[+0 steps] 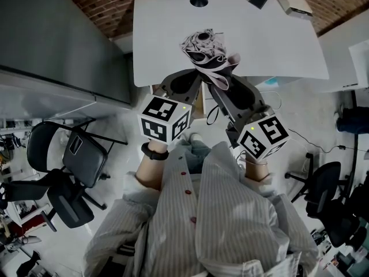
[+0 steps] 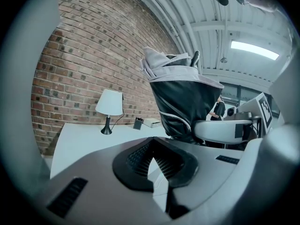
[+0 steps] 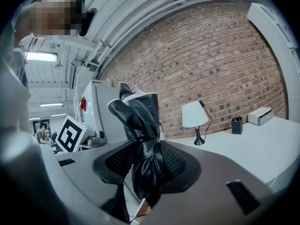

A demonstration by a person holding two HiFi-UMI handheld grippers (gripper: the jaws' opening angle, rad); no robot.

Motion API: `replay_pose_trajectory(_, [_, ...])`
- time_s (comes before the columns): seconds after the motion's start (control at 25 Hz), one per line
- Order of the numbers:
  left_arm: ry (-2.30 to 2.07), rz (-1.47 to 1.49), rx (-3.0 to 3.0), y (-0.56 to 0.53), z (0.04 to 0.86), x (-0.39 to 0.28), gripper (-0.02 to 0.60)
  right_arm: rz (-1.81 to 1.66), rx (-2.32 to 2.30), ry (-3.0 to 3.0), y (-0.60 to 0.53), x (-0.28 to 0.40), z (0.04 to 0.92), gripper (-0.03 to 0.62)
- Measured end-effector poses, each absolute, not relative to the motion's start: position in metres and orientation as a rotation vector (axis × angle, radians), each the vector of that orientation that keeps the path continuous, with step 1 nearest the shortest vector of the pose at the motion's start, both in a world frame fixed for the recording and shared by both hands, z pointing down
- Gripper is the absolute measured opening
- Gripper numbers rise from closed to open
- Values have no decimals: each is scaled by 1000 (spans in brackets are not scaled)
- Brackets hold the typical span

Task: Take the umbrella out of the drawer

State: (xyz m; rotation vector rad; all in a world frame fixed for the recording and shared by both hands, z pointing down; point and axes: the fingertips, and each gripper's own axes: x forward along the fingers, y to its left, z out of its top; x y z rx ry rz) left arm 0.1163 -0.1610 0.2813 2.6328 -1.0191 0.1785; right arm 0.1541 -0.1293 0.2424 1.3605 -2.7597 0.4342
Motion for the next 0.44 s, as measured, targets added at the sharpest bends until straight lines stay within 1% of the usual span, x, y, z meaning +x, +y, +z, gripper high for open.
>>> replay_pose_trajectory(0.44, [-1018,178,2628,-159,283,118,9,444,1353,-2758,-128,155,244,184])
